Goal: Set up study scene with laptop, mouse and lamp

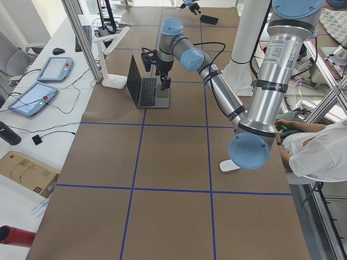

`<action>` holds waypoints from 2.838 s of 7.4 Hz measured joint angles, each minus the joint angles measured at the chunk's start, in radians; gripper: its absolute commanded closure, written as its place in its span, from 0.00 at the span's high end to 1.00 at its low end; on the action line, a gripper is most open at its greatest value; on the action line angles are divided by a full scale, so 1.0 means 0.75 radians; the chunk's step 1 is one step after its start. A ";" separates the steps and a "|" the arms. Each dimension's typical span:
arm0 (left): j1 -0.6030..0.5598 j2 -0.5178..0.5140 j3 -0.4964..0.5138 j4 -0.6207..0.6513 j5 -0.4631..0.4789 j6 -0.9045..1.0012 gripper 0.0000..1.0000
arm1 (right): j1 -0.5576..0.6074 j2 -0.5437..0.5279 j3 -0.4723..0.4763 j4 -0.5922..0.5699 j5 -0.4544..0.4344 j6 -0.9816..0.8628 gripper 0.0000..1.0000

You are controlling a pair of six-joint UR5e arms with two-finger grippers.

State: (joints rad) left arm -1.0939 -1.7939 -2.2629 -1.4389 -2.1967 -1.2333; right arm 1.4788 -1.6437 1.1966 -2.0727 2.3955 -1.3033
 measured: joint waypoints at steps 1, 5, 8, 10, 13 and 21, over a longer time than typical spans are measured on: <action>0.000 -0.001 0.000 0.000 0.000 0.000 1.00 | -0.020 -0.005 0.016 0.033 -0.009 -0.005 0.91; 0.000 0.001 0.000 0.002 0.001 -0.001 1.00 | -0.061 -0.038 0.036 0.018 -0.015 -0.008 0.91; 0.001 0.001 -0.003 0.002 0.002 -0.004 1.00 | -0.053 -0.070 0.011 -0.048 0.008 -0.007 0.91; 0.001 0.002 -0.005 0.002 0.002 -0.005 1.00 | -0.054 -0.076 0.010 -0.049 0.010 -0.011 0.91; 0.002 0.002 -0.007 0.002 0.002 -0.007 1.00 | -0.065 -0.081 0.015 0.012 0.003 -0.018 0.91; 0.003 0.002 -0.042 0.009 0.000 -0.021 1.00 | -0.053 -0.166 0.038 0.064 -0.001 -0.027 0.92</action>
State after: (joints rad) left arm -1.0917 -1.7922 -2.2942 -1.4319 -2.1963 -1.2494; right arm 1.4391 -1.7681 1.2254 -2.0245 2.3948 -1.3233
